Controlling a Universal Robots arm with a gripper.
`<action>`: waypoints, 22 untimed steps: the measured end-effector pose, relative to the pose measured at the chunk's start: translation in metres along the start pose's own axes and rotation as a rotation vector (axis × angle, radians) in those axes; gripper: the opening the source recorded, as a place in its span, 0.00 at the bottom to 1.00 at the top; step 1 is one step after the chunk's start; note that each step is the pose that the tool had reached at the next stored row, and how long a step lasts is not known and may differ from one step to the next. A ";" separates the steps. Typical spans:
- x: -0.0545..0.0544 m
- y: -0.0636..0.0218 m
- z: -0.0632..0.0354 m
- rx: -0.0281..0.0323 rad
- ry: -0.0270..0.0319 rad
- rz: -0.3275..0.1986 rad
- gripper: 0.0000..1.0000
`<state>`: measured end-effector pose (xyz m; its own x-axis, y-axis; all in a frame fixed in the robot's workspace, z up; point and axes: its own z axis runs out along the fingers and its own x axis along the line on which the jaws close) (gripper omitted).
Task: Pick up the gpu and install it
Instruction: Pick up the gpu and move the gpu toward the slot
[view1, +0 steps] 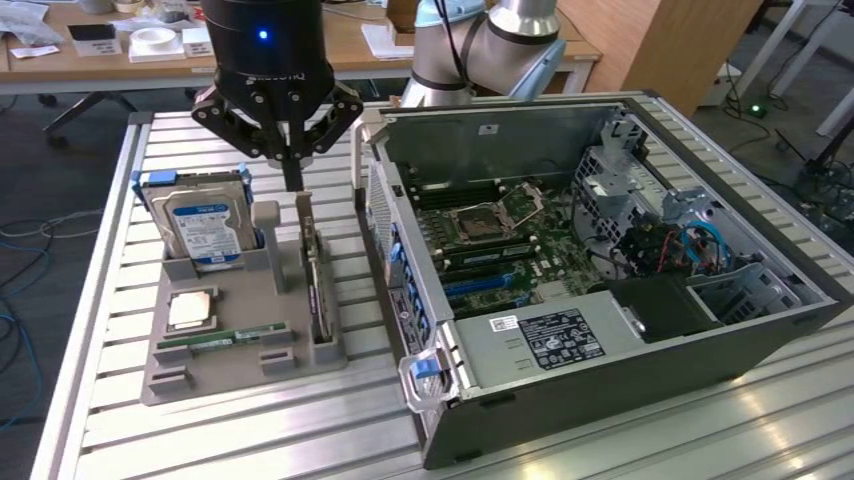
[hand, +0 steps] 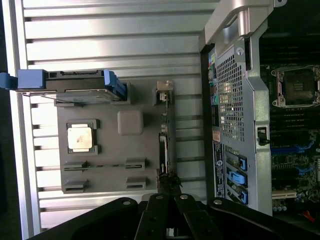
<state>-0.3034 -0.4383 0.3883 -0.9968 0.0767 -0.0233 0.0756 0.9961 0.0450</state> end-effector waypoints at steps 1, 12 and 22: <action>0.000 0.0000 0.0000 -0.0001 0.0000 0.000 0.11; 0.000 0.0000 0.0000 -0.0001 -0.0001 0.000 0.41; 0.001 -0.0004 0.0074 -0.0016 0.0001 0.000 0.47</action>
<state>-0.3042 -0.4383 0.3809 -0.9968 0.0767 -0.0232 0.0755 0.9961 0.0466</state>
